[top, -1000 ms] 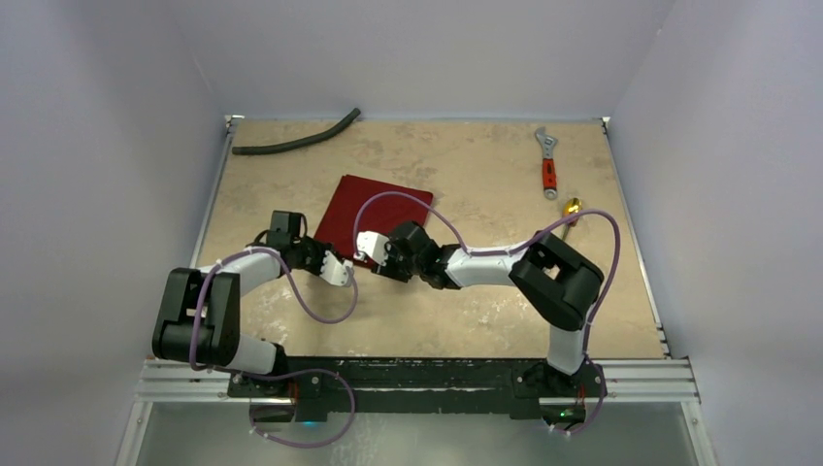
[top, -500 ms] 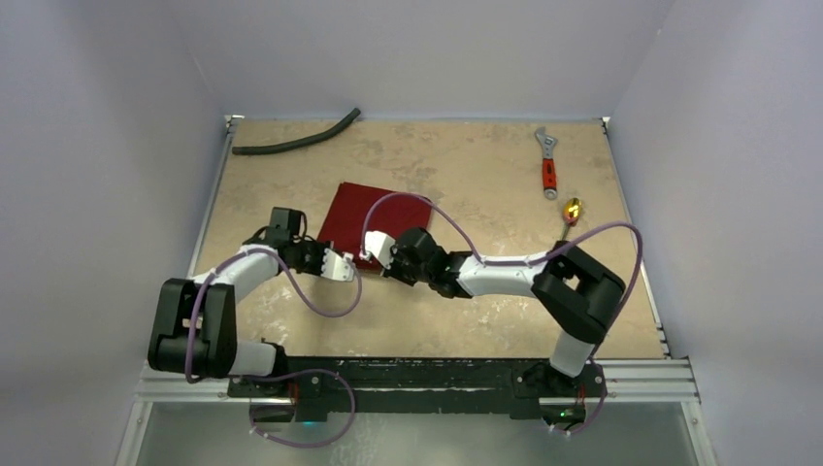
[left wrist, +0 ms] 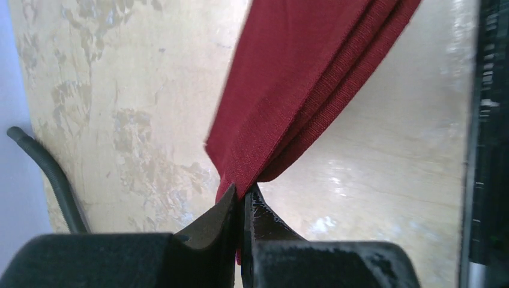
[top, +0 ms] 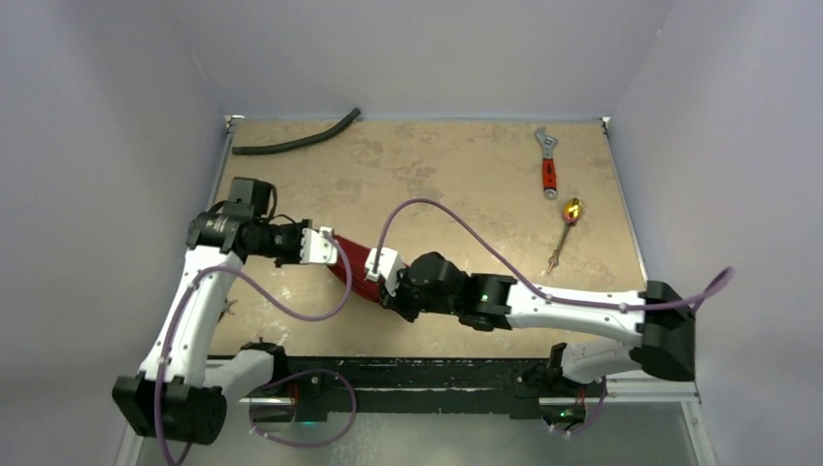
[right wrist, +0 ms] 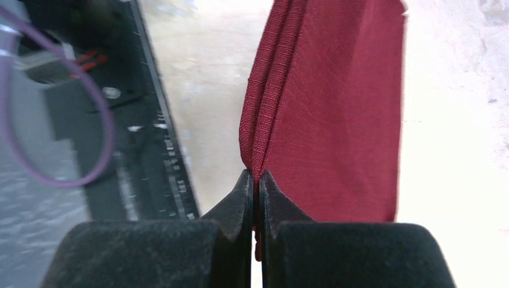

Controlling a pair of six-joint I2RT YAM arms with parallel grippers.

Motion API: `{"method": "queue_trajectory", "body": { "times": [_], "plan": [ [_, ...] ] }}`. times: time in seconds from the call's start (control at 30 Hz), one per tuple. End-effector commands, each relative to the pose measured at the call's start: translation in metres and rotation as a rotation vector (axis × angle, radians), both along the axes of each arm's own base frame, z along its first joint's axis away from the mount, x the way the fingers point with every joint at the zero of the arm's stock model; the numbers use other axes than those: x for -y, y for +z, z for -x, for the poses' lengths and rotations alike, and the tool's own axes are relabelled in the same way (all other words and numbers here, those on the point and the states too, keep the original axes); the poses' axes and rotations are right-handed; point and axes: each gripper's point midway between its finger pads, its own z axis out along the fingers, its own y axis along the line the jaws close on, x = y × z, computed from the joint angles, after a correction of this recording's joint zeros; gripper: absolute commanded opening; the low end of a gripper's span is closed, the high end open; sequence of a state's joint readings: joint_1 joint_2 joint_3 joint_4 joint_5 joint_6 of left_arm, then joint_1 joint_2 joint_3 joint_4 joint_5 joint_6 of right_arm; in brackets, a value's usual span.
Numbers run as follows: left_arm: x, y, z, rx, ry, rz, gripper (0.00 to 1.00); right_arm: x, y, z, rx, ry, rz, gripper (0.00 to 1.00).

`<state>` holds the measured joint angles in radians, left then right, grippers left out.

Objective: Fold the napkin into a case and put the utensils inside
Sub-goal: Turn over the upper triangle folded napkin at the center of the board.

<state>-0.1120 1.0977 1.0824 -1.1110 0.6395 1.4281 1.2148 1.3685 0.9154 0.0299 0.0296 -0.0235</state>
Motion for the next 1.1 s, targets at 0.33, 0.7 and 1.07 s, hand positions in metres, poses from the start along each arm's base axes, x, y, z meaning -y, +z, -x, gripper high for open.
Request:
{"method": "queue_trajectory", "body": {
  "times": [0.33, 0.7, 1.07],
  "plan": [
    [0.027, 0.072, 0.071, -0.185, 0.037, 0.203, 0.00, 0.019, 0.056, 0.065, -0.372, 0.046, -0.139, 0.00],
    [0.025, 0.091, 0.038, -0.033, 0.092, 0.198, 0.00, 0.032, 0.111, 0.012, -0.245, -0.098, -0.227, 0.00],
    [0.026, 0.101, 0.080, -0.120, 0.088, 0.234, 0.00, 0.054, 0.134, 0.022, -0.238, -0.092, -0.187, 0.00]
  ]
}}
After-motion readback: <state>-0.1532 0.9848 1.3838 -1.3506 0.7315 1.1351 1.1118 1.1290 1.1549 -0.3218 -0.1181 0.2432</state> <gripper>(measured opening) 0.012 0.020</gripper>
